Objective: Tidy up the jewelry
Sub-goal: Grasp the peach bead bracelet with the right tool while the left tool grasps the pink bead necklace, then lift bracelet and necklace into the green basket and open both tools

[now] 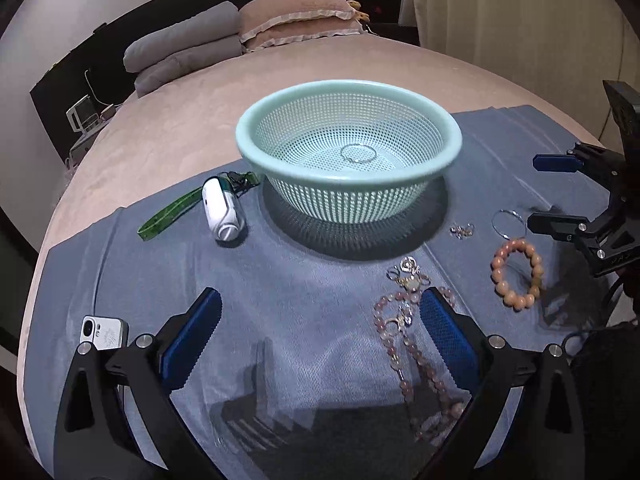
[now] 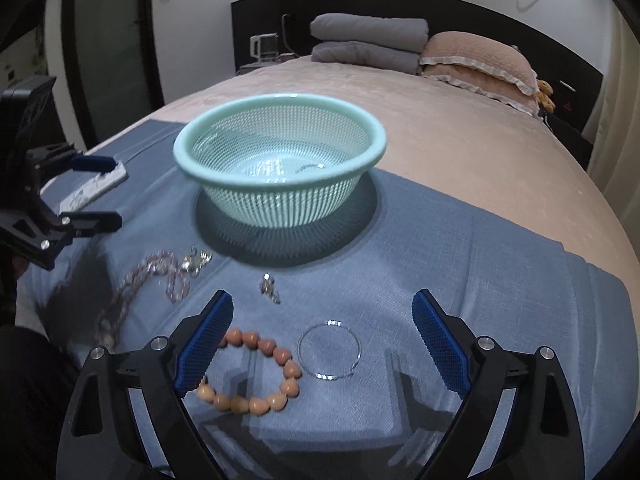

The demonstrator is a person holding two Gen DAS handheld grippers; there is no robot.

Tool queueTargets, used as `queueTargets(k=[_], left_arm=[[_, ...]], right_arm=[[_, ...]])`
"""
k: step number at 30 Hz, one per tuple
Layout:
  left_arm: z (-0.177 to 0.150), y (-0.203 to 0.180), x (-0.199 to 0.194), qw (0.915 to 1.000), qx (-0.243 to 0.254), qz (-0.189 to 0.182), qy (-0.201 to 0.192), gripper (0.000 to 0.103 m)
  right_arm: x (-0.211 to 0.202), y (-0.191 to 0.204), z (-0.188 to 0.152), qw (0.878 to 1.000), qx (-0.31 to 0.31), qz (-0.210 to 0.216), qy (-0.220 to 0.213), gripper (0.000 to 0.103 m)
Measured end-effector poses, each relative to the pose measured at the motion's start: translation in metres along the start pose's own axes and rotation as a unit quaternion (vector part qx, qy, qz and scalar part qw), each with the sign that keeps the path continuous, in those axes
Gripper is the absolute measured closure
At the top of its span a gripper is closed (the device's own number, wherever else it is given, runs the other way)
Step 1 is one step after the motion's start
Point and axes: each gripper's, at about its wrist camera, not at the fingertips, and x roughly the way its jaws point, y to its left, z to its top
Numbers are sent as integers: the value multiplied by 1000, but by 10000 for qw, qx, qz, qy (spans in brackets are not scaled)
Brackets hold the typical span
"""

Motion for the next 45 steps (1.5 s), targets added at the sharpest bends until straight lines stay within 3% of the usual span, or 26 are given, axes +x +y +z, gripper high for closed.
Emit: queueTargets(k=[8,12,19,28,30,33,34,45], left_arm=[[-36,-27,14,9973,605,-379,194,6],[-43,-31,24,9967,555,-491,322,6],[-48,-29,31,9972,387,-543,343,12],[-49,-16,29,9972,195,-615,370,55],[-49,-18,28,9969,188,-668,377,71],[-52,-22,26,9964,182,-724,410,84],[-52,-23,26,9961,148,-764,420,86],[-54,-24,29,9963,24,-767,392,89]], right_arm=[[-2,17,-28,9987,-342,324,206,16],[-2,22,-33,9979,-353,502,195,18],[3,24,-36,9980,-303,495,253,34],[8,25,-42,9973,-145,709,159,59],[9,27,-42,9967,-184,778,141,66],[11,30,-44,9955,-254,900,155,87],[10,31,-45,9953,-282,913,131,92],[6,38,-52,9940,-442,1000,-39,92]])
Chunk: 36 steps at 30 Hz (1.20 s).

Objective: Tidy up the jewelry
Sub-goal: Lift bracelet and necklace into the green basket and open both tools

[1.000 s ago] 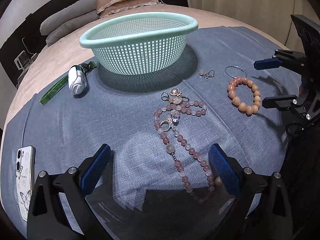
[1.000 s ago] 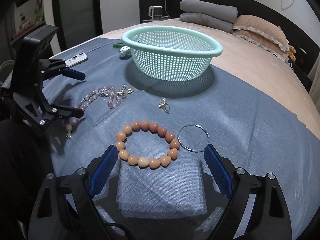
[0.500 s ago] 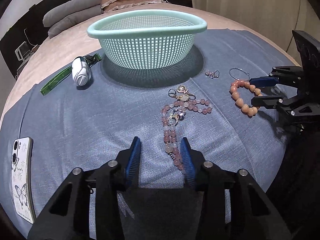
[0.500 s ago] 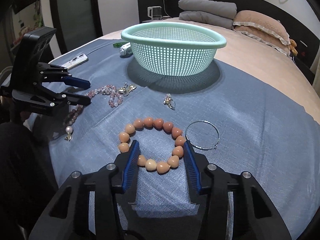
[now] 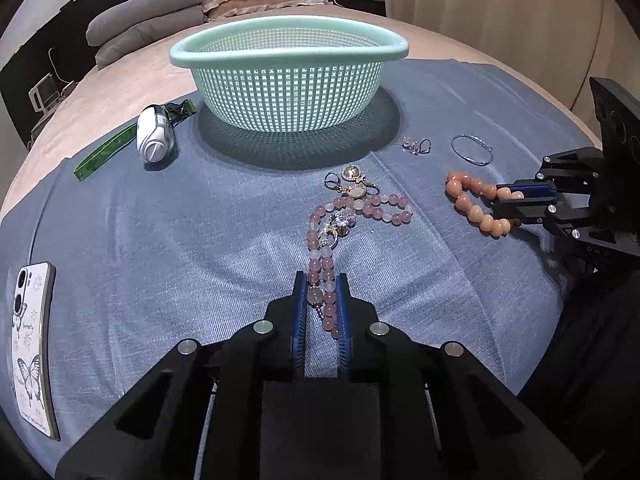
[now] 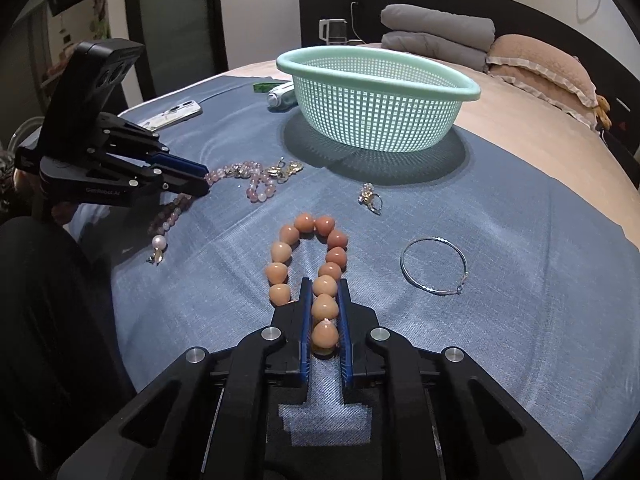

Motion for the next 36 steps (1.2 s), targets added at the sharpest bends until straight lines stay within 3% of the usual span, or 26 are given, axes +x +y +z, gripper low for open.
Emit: queueTargets(k=[6,17,18,20,36], left_arm=[[8,-2,-4,9998,67,100,130,89],[37,-1,-55,9997,33,21,-257,89],[41,0,-61,9995,7,33,-308,95],[48,3,-71,9991,-66,-5,-413,96],[109,3,-134,9933,-34,270,-1121,96]], right_arm=[[-13,-6,3,9997,146,73,-190,92],[-51,-1,27,9977,-11,86,-673,92],[-53,0,29,9975,-49,82,-701,92],[-57,1,36,9971,-112,54,-749,92],[-97,4,92,9883,-492,-72,-1442,92]])
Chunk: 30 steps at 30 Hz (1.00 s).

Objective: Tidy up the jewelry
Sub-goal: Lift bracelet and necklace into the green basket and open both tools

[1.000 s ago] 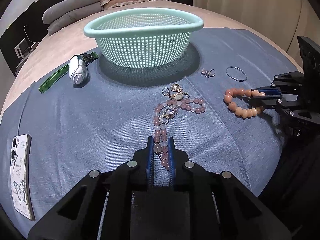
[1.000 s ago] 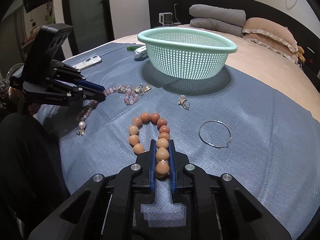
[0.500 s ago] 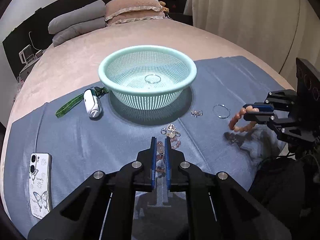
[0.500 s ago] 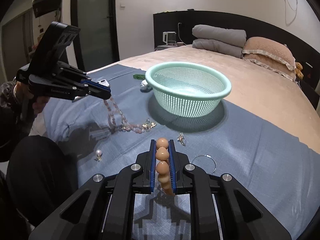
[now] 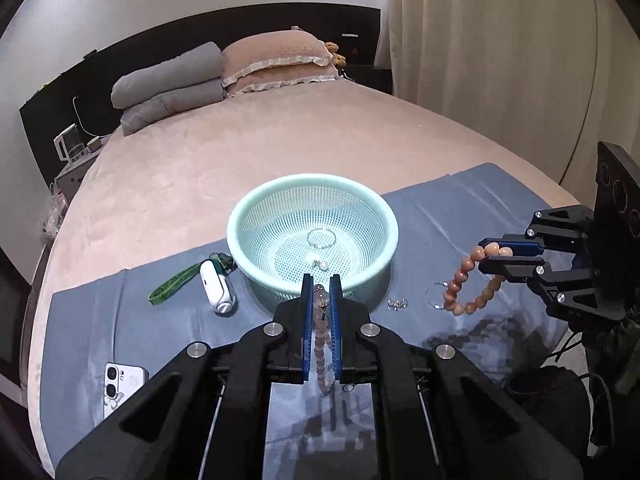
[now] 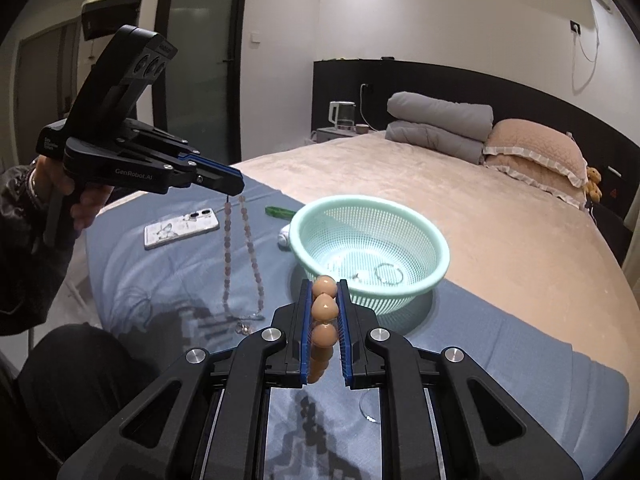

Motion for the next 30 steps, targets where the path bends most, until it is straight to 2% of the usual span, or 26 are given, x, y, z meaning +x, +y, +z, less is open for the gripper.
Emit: queueTargets(k=[5,14,20,30], left_arm=[[29,5,-19,9995,22,122,-288,96],[80,4,-29,9982,247,225,-503,95],[93,9,-2,9993,96,31,-350,95],[70,26,73,9994,-182,-223,203,95]], right_arm=[[-4,0,28,9995,-239,-55,-178,92],[7,-12,64,9985,-428,-72,-343,92],[30,-27,75,9988,-350,-130,-311,92],[81,-52,67,9999,-145,34,1,92]])
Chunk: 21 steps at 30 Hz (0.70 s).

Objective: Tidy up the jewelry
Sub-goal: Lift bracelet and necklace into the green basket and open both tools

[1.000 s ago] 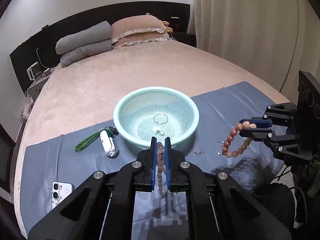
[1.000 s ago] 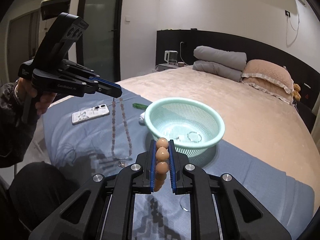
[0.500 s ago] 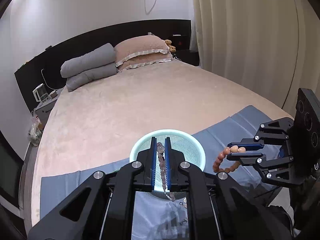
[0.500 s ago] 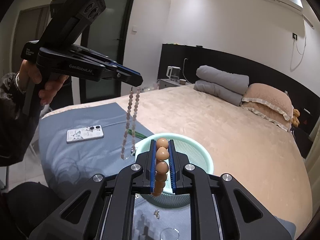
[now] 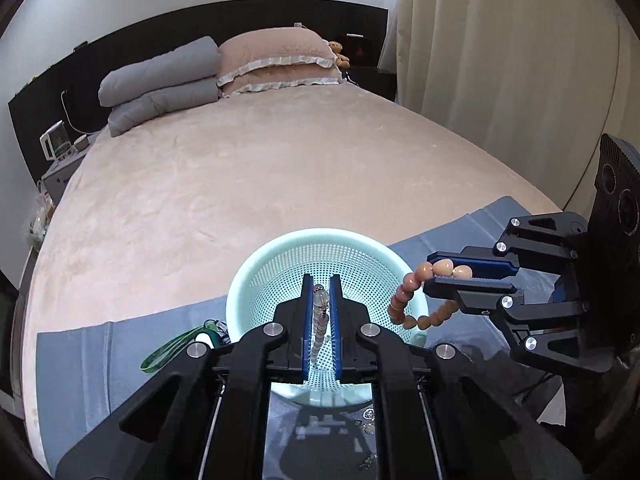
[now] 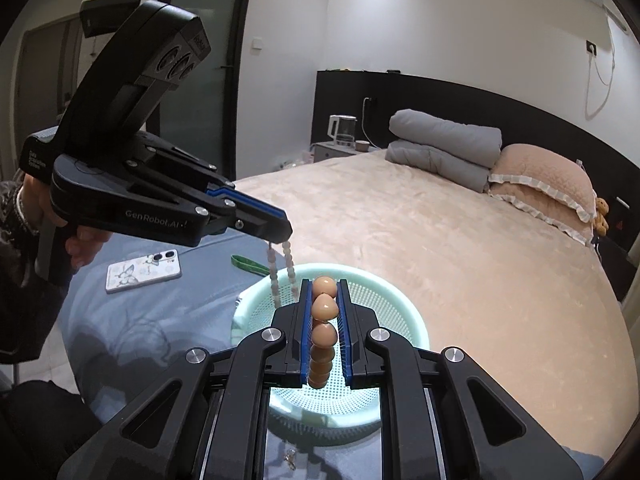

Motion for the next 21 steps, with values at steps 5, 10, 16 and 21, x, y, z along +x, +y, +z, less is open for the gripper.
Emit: queueTargets(k=[5,10,16,21], left_arm=[[-14,10,35,9996,-32,-68,261,95],[-31,18,61,9983,-70,-126,557,95],[-46,19,80,9967,-126,-231,770,95],[-51,16,86,9960,-53,-226,860,95]], right_arm=[[29,-9,-18,9995,169,12,265,92],[54,-13,-34,9981,325,66,513,92],[71,-14,-44,9965,344,32,757,92],[75,-15,-50,9955,344,-33,883,92]])
